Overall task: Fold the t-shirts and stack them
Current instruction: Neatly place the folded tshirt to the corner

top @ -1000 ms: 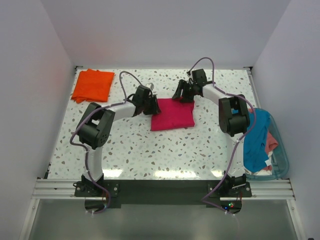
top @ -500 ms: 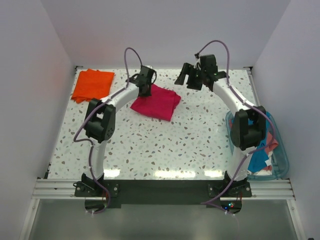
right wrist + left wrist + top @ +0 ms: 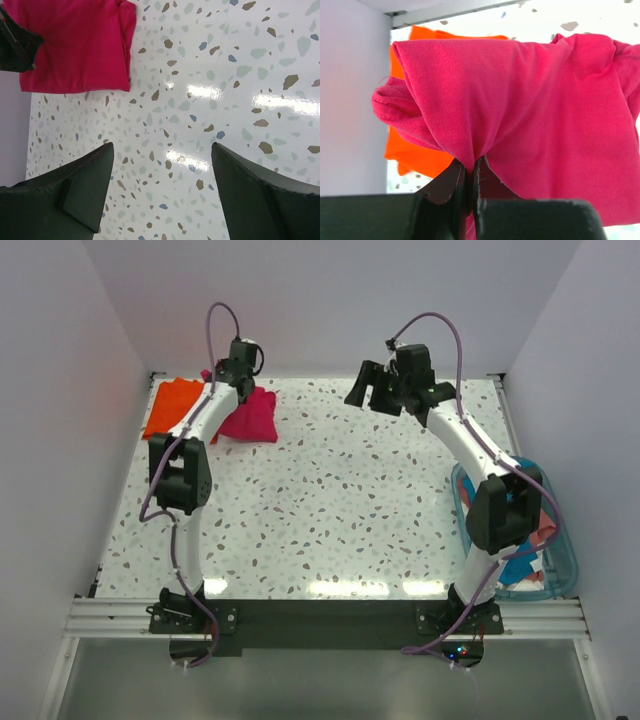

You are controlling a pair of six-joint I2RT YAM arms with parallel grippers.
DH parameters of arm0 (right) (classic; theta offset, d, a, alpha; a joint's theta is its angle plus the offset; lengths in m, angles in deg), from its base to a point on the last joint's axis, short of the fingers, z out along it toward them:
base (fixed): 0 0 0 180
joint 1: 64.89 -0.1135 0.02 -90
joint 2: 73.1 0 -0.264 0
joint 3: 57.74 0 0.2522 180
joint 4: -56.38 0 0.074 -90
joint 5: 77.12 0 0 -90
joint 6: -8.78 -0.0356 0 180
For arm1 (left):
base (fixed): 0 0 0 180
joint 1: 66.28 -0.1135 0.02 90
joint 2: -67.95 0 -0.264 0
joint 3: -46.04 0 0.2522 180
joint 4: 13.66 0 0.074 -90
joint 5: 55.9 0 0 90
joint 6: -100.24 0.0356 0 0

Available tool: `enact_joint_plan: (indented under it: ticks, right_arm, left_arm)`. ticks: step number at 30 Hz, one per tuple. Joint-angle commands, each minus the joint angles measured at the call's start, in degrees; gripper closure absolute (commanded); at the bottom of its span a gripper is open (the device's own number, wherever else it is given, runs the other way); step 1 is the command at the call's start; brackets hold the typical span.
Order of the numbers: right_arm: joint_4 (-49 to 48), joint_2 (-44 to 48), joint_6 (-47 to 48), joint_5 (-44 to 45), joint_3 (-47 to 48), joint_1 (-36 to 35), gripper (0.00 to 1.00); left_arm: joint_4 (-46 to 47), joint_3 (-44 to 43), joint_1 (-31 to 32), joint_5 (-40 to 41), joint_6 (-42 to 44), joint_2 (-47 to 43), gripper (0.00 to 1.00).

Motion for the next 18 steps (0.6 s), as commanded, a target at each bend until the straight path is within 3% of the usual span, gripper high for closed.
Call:
enact_joint_plan:
  ticks: [1,18]
  right_arm:
    - [0.1,-0.01,1.26,2.27,1.0,-0.96,0.18]
    - [2.74,-0.72,2.67,5.17,5.4,-2.9,0.18]
  left_arm:
    - [5.46,-3.31,-1.13,3.03,9.49,0.32,1.0]
    - [4.15,-14.12,-7.63,-1.45,17.58,1.39,1.0]
